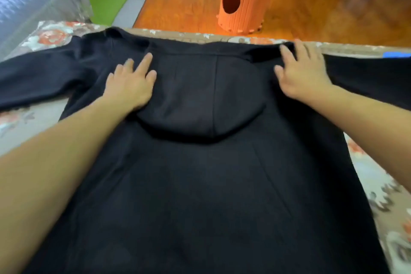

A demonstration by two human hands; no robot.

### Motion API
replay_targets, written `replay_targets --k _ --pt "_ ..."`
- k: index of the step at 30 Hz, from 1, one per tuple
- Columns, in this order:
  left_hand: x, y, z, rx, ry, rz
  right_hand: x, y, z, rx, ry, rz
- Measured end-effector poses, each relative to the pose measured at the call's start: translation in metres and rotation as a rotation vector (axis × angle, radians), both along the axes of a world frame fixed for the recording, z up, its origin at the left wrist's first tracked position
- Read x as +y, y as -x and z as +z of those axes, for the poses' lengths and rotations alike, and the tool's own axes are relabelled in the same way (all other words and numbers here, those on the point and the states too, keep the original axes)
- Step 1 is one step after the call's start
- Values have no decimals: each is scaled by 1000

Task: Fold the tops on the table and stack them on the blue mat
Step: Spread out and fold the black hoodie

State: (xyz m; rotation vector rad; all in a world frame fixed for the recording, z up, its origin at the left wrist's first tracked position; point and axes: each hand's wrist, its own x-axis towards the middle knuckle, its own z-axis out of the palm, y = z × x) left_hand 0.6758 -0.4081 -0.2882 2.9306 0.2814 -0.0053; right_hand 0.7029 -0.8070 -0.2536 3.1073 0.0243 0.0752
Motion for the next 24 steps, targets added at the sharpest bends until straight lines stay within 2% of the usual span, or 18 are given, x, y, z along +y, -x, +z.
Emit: replay_targets --k 2,4,6,8,10,12,15,17,20,22,24 --pt "-26 38 7 -39 -37 50 30 51 3 -103 -69 206" --pt "-53 101 16 -149 -67 -40 36 109 -6 -28 -99 246" --pt "-66 173 15 -159 -32 -96 15 158 -22 88 -36 215" --pt "-61 244 5 -40 -67 -143 -22 190 -31 138 31 149" --pt "-42 286 2 63 -121 -208 -50 205 -25 190 13 -10" --pt "-22 306 6 98 -140 -216 -55 227 -15 143 15 -53" --pt "3 331 4 121 -213 -108 -25 284 -15 -22 -54 341" --pt "27 348 2 183 -146 88 -11 325 -27 120 -42 511" --pt "46 363 15 284 -100 228 -13 344 -30 250 -14 431" --pt "39 364 27 261 -257 200 -14 350 -25 227 -6 400" --pt "17 361 38 62 -316 -28 -17 367 -20 221 27 451"
